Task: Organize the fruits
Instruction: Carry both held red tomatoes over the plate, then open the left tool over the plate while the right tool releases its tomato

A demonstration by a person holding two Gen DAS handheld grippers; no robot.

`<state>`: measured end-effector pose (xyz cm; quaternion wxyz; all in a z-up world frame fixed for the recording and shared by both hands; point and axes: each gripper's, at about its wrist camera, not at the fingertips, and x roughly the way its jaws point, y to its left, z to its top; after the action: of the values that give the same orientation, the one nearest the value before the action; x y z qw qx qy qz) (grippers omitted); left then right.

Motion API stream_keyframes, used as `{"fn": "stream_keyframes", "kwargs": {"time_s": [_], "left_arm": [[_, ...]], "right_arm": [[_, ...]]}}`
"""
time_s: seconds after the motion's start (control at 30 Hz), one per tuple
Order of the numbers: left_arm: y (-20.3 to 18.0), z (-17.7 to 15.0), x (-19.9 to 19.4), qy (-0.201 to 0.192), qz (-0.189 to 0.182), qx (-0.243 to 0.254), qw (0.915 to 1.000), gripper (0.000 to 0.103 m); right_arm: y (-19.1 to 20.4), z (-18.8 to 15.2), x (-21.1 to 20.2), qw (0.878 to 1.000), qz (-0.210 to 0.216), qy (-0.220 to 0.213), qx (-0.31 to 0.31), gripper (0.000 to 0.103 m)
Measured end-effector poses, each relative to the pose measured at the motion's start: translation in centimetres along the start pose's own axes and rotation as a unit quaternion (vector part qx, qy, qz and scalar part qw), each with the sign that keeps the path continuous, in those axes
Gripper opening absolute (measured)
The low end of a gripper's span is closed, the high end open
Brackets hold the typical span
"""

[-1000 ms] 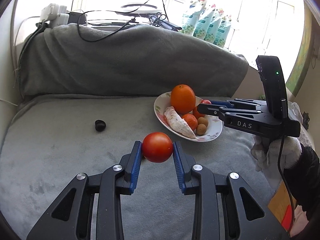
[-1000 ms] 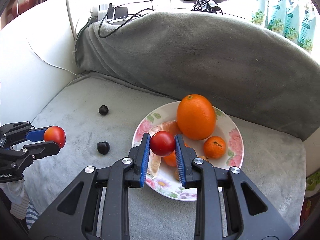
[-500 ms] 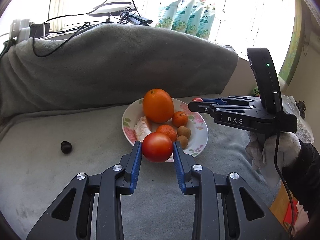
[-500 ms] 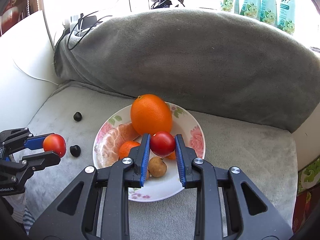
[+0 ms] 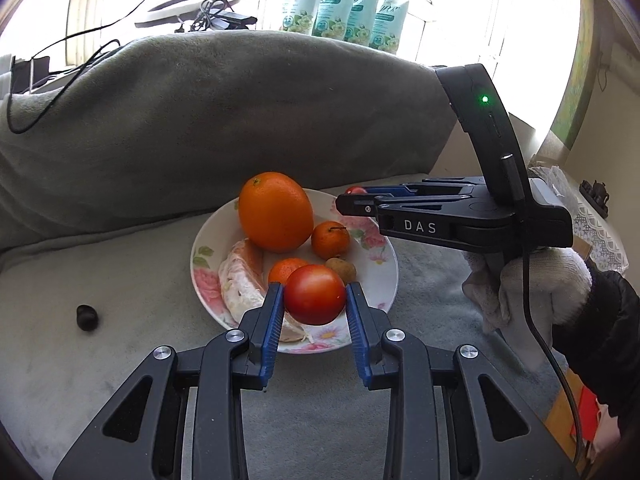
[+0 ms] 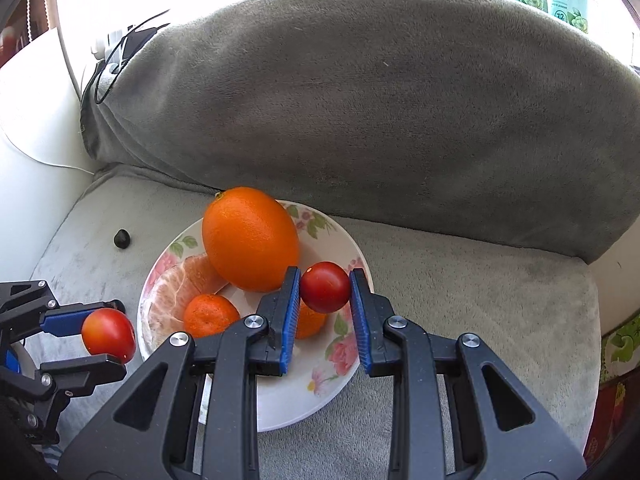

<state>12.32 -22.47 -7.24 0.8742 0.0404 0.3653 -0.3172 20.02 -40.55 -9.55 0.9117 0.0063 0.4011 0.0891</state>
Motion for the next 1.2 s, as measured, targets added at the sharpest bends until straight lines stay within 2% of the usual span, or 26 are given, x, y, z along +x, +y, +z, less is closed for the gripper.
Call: {"fn": "stream_keyframes", "kwargs": {"time_s": [0.9, 0.93, 0.97, 1.03, 1.1, 1.13, 1.2], "left_arm": [[-0.8, 0.6, 1.4, 0.005, 0.008, 0.008, 0.9999, 0.03], [-0.8, 0.6, 1.4, 0.005, 0.009, 0.01, 0.9999, 0.03], [-0.8, 0.6, 1.5, 0.006, 0.009, 0.011, 0.9999, 0.03], [-0.7, 0.6, 1.6, 0.007, 0.011, 0.01, 0.9999, 0.031], [-0.7, 0.6, 1.7, 0.005, 0.013, 0.009, 0.9999, 0.04], [-0.6, 0.7, 1.6, 0.003, 0.014, 0.007, 0.9999, 0.049], [-0.5, 0.7, 1.5, 0.001, 0.014, 0.008, 0.9999, 0.051]], "right_arm": [[0.0, 0.3, 1.0, 1.0, 0.005, 0.008, -0.003, 0.026], [0.1, 0.3, 0.9, 1.0, 0.005, 0.008, -0.003, 0.03], [0.1, 0.3, 0.9, 1.0, 0.005, 0.008, -0.003, 0.039], [0.2, 0.3, 0.7, 1.0, 0.003, 0.002, -0.004, 0.05], [0.2, 0.4, 0.5, 1.0, 0.005, 0.0, -0.004, 0.051], [0.2, 0.4, 0.4, 1.0, 0.005, 0.0, -0.003, 0.051], [0.2, 0.5, 0.4, 1.0, 0.003, -0.001, -0.003, 0.055]]}}
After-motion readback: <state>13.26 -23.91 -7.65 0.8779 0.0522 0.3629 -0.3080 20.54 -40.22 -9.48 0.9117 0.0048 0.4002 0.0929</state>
